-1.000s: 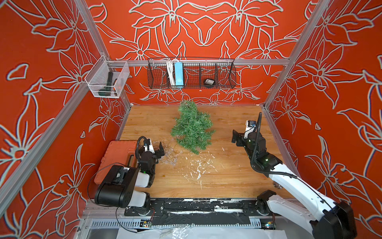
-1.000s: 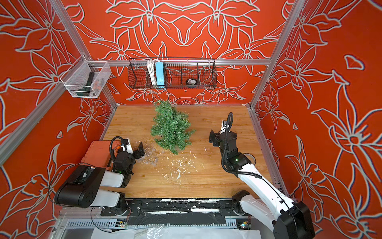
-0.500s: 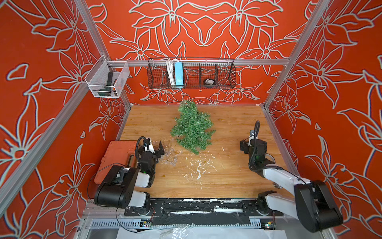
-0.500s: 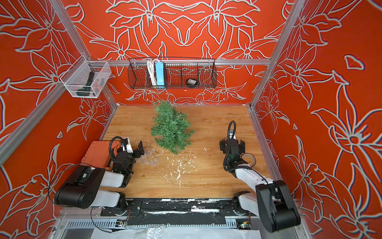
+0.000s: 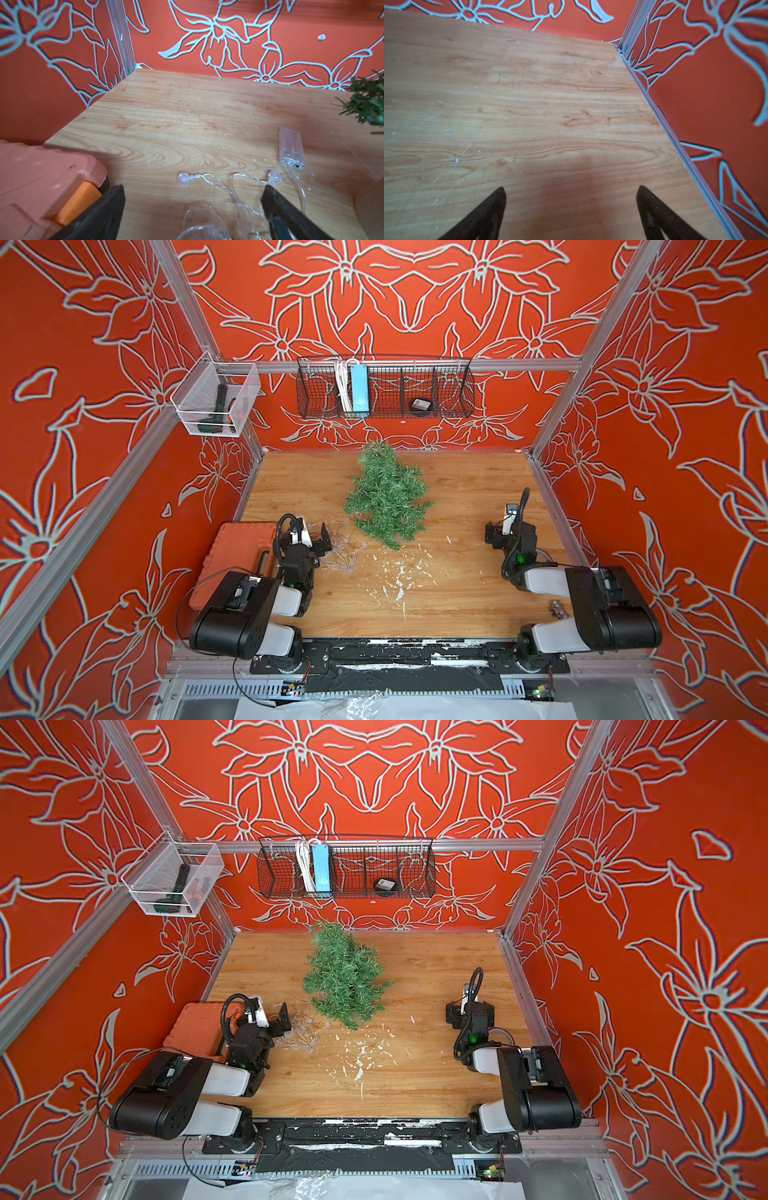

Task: Remove string lights from the small christmas tree
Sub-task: Reset both arms

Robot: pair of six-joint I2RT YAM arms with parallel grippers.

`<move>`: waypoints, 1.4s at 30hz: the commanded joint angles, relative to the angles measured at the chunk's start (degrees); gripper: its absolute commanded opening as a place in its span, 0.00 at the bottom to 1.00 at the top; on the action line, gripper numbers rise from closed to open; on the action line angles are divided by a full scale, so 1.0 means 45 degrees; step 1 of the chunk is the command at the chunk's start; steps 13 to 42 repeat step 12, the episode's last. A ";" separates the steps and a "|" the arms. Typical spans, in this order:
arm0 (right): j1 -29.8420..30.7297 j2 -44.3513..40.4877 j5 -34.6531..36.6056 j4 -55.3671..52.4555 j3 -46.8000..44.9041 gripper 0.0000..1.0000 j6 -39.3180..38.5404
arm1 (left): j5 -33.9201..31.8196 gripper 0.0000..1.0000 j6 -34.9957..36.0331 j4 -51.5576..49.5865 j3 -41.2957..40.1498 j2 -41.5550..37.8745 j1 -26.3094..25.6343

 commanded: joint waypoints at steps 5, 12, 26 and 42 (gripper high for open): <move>-0.0144 -0.0219 -0.0281 -0.0066 0.0236 0.98 0.0158 | -0.0134 0.99 0.0241 0.0331 0.0150 -0.0014 -0.0077; -0.0144 -0.0163 -0.0292 0.0061 0.0220 0.98 0.0127 | -0.0127 0.99 0.0239 0.0294 0.0189 -0.0004 -0.0070; -0.0144 -0.0163 -0.0292 0.0061 0.0220 0.98 0.0127 | -0.0127 0.99 0.0239 0.0294 0.0189 -0.0004 -0.0070; -0.0144 -0.0163 -0.0292 0.0061 0.0220 0.98 0.0127 | -0.0127 0.99 0.0239 0.0294 0.0189 -0.0004 -0.0070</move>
